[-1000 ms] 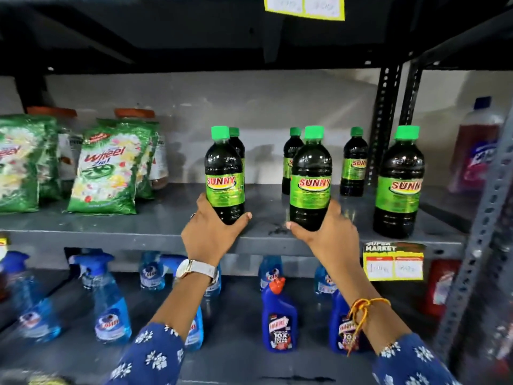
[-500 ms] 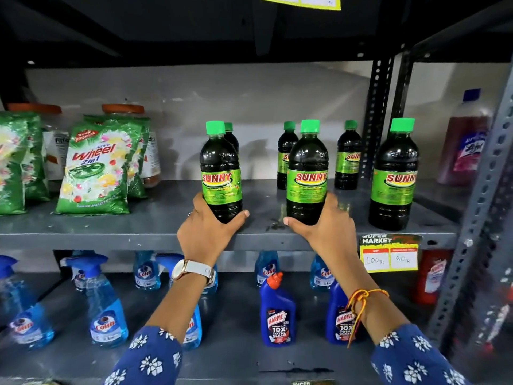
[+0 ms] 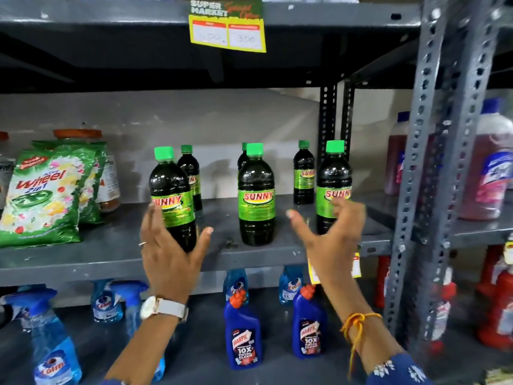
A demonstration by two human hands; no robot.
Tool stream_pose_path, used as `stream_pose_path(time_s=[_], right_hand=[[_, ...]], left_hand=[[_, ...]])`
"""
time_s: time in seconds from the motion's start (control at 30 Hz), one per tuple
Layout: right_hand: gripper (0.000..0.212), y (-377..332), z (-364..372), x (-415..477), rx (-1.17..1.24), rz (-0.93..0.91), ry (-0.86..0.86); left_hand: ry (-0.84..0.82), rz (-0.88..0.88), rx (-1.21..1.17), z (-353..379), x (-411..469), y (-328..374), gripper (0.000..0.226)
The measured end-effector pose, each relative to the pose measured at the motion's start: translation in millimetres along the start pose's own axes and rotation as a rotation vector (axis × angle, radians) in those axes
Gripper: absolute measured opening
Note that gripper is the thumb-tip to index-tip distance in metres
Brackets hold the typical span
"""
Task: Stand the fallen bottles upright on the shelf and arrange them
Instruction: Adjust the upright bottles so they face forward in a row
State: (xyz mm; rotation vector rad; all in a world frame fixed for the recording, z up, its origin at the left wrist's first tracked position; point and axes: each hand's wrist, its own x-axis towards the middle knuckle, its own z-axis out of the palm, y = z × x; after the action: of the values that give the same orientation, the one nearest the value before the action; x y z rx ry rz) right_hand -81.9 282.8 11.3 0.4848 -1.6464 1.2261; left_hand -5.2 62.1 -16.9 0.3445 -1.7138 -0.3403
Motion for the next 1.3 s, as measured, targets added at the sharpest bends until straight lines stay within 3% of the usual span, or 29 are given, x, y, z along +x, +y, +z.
stream_pose_path(time_s=[0.03, 0.1, 0.23, 0.37, 0.47, 0.57, 0.77, 1.07, 1.3], right_hand=[[0.068, 10.7, -9.9, 14.5, 0.008, 0.021, 0.082], [0.08, 31.1, -23.5, 43.6, 0.049, 0.154, 0.046], [0.106, 64.4, -28.2, 66.0, 0.037, 0.439, -0.34], [0.092, 83.7, -26.1, 61.0, -0.12, 0.422, -0.587], [0.065, 85.7, -32.5, 59.1, -0.161, 0.352, -0.579], [0.052, 84.4, -38.3, 61.6, -0.186, 0.284, -0.556], [0.063, 100.0, -43.7, 64.5, -0.27, 0.267, -0.509], [0.06, 100.8, -43.0, 59.5, -0.229, 0.267, -0.551], [0.073, 102.3, -49.1, 61.5, -0.134, 0.346, -0.588]], left_hand=[[-0.012, 0.057, -0.063, 5.5, -0.4, 16.4, 0.089], [-0.129, 0.081, -0.156, 21.4, 0.9, 48.9, 0.092], [-0.344, -0.188, -0.227, 46.3, 1.4, 95.1, 0.111], [-0.362, -0.274, 0.001, 60.2, -1.3, 110.1, 0.092], [-0.317, -0.252, 0.064, 66.4, -7.3, 112.8, 0.084], [-0.278, -0.228, 0.063, 72.0, -9.6, 116.1, 0.082], [-0.281, -0.202, 0.048, 84.4, -14.7, 126.5, 0.084], [-0.315, -0.213, 0.053, 81.1, -18.3, 122.2, 0.083], [-0.369, -0.142, 0.013, 82.2, -22.5, 118.4, 0.1]])
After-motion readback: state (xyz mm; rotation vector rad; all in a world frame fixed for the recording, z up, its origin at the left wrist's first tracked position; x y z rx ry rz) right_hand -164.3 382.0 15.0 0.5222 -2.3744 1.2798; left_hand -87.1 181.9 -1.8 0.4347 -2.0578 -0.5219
